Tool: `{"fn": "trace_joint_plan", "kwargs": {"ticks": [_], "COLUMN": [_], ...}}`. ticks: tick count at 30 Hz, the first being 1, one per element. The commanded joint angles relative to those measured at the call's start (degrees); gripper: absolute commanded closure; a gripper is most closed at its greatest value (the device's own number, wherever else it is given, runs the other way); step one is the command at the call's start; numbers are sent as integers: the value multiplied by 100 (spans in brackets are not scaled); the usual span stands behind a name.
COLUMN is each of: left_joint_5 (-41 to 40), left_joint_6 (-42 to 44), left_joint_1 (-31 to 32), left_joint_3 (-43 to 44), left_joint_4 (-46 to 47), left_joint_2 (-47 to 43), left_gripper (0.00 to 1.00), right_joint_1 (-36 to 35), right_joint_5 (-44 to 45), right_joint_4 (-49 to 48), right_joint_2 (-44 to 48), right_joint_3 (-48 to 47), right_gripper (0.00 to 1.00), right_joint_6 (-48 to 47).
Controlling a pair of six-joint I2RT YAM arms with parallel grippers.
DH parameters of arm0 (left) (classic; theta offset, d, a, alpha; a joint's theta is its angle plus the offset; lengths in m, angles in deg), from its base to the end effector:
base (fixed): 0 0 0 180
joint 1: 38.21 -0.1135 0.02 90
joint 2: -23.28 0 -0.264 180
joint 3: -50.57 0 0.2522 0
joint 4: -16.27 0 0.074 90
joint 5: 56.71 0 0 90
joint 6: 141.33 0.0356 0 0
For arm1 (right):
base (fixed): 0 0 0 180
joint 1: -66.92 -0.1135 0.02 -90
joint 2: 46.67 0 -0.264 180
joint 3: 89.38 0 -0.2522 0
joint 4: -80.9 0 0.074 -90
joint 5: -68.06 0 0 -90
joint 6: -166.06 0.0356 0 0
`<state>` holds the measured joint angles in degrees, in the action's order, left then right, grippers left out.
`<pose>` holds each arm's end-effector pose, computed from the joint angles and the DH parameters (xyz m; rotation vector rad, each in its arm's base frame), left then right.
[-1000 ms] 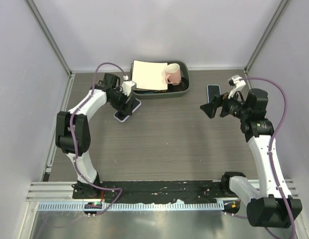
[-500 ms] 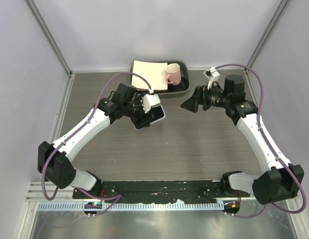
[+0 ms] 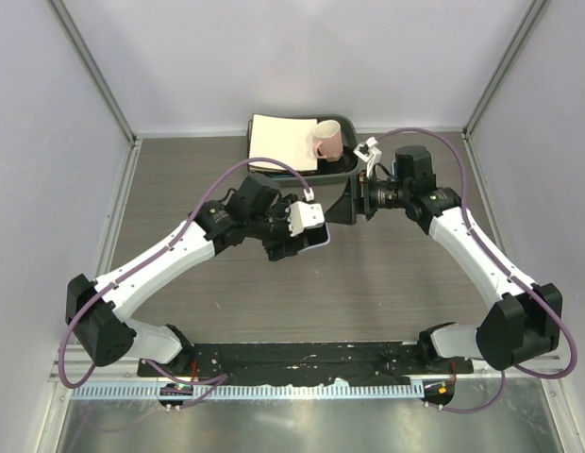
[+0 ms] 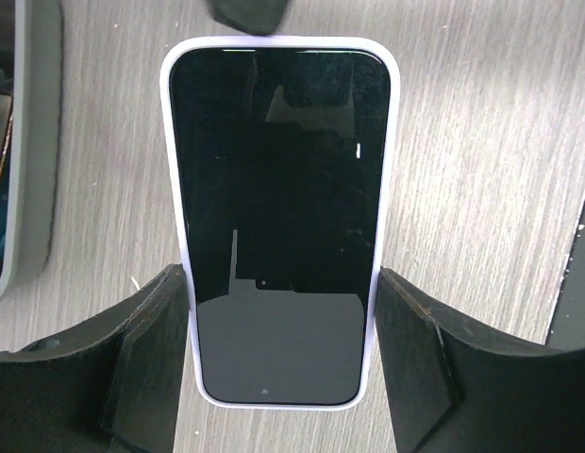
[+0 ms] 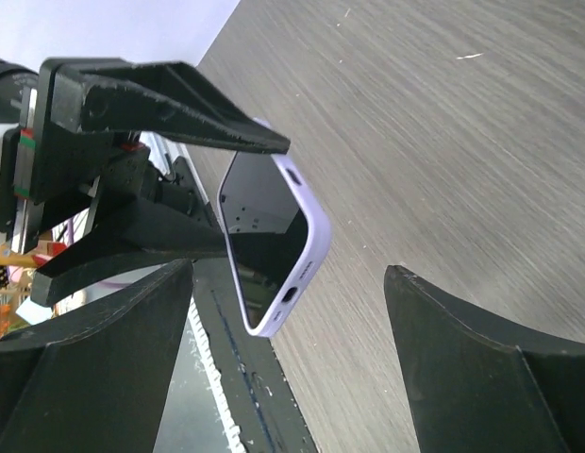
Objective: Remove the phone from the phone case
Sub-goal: Pick up the phone at the center of the board.
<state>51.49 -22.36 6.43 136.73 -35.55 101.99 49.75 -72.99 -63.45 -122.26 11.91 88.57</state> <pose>0.2024 -0.2155 0.3297 1.5327 1.7844 -0.5070 0.2664 0.1113 0.3311 -0.6278 2.0533 1.2504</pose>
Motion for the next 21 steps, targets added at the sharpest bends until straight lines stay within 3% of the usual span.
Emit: {"fn": "trace_joint_plan", "kwargs": {"ticks": [1,12,16,21], "left_joint_5": [-396,-685,-853,-1046], "left_joint_6": [-58,-111,-128,-128], "left_joint_1": [62,308,440,519], "left_joint_3": [64,213,301,371], "left_joint_4": [554,642,695,774], "left_joint_2": [-269,-155,-94,-6], "left_gripper": [100,100,100,100], "right_joint_1": [-163,-217,-217,-243], "right_joint_5": [-318,-476,-740,-854], "right_joint_4": [-282,-852,-1178,-1362], "right_joint_2": [106,-113,-271,-395], "right_joint_3": [131,465,518,641], "right_gripper": [12,14,26,33], "right_joint_6": [120,567,963,1157]}}
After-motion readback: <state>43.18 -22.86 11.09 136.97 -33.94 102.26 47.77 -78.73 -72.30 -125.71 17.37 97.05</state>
